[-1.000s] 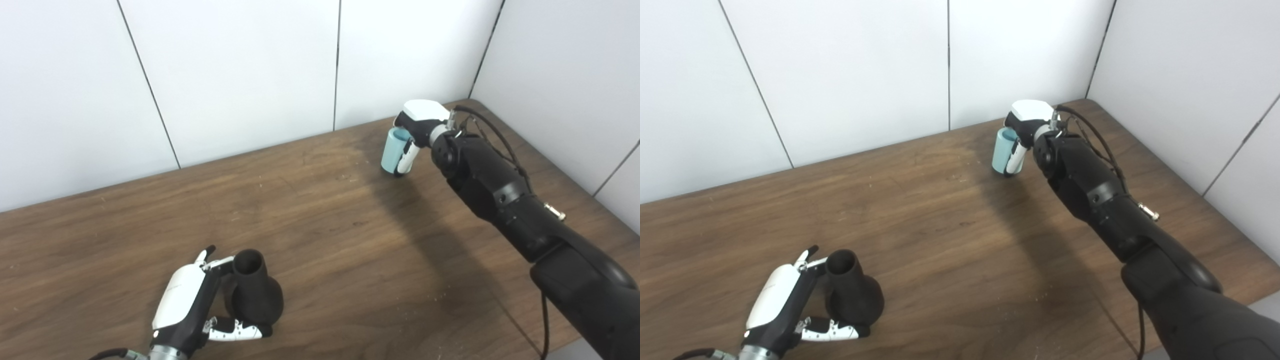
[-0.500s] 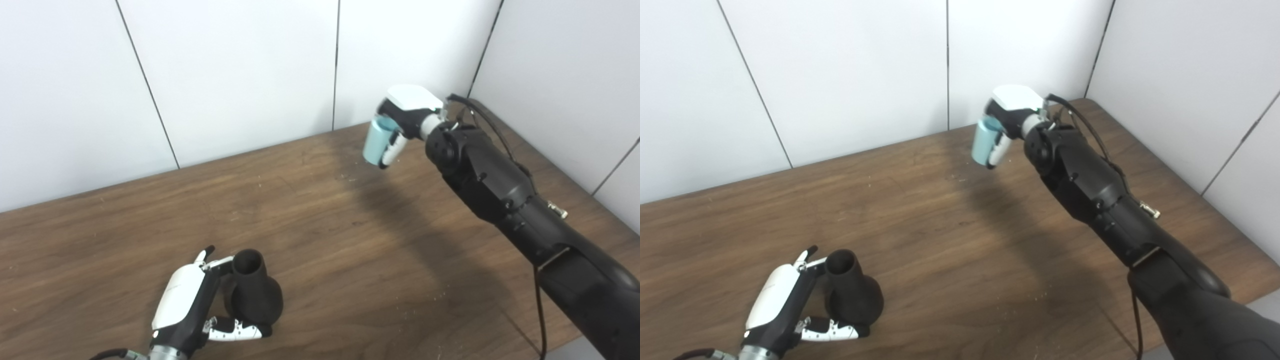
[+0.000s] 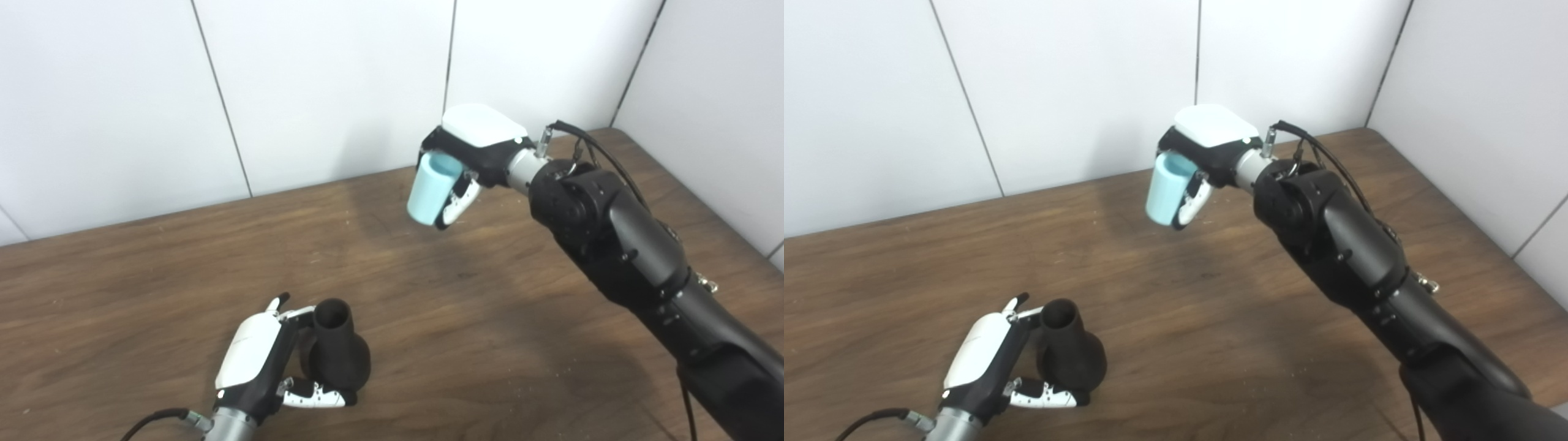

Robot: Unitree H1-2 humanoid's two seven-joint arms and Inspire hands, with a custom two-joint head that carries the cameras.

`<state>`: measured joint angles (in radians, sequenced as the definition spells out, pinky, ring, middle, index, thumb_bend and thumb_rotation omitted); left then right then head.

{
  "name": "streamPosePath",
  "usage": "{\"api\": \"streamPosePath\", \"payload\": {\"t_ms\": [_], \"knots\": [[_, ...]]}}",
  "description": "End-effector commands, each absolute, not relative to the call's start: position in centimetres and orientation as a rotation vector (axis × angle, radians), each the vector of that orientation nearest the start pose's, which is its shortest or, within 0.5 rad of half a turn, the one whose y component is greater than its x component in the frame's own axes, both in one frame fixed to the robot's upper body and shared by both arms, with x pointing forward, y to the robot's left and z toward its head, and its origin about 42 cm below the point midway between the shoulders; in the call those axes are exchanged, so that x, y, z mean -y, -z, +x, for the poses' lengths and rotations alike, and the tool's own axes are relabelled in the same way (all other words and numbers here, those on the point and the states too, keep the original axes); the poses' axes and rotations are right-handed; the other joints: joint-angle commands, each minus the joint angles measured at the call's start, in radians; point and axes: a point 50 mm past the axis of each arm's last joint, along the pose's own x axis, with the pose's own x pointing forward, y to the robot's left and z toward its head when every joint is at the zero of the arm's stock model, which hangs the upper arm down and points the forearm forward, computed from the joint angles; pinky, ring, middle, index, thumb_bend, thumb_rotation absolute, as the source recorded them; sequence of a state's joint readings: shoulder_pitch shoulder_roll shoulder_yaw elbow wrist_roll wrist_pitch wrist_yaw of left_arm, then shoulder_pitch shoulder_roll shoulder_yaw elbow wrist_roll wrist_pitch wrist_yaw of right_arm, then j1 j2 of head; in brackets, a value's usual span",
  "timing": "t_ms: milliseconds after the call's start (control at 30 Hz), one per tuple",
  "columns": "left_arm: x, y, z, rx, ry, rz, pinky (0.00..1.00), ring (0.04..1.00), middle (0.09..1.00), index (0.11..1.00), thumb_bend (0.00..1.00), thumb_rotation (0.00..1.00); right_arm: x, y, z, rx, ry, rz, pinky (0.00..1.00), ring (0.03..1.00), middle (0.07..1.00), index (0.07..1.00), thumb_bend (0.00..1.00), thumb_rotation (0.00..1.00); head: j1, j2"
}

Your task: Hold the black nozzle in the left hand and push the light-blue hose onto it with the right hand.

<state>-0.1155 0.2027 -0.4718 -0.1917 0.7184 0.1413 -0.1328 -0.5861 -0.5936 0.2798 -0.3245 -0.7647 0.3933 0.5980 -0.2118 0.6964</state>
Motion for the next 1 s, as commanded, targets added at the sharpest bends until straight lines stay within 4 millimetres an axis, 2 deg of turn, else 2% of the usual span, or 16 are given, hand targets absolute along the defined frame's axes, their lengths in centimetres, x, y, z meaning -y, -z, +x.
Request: {"api": "streamPosePath", "payload": {"t_ms": [0,500,733,967], "knots": [[-13.7,-11.8,27.1,0.084,0.547,0.993,1.00,0.711,0.495,0.483,0.52,0.00,24.8,-36.4,37.5,0.291,-0.250,-1.392,0.32,0.426,0.502,0.488,0.50,0.00,0.007,0.001],[-12.0,-12.3,26.9,0.072,0.554,0.986,1.00,0.725,0.476,0.493,0.52,0.00,22.5,-36.6,33.4,0.329,-0.407,-1.324,0.31,0.426,0.500,0.507,0.50,0.00,0.138,0.034],[-11.3,-12.4,26.8,0.070,0.553,0.987,1.00,0.719,0.471,0.494,0.52,0.00,21.8,-36.7,31.9,0.346,-0.464,-1.226,0.31,0.428,0.495,0.510,0.50,0.00,0.145,0.040],[-11.1,-12.5,27.0,0.067,0.556,0.986,1.00,0.716,0.493,0.483,0.52,0.00,21.5,-36.0,31.7,0.343,-0.468,-1.203,0.31,0.425,0.496,0.515,0.50,0.00,0.157,0.041]]}}
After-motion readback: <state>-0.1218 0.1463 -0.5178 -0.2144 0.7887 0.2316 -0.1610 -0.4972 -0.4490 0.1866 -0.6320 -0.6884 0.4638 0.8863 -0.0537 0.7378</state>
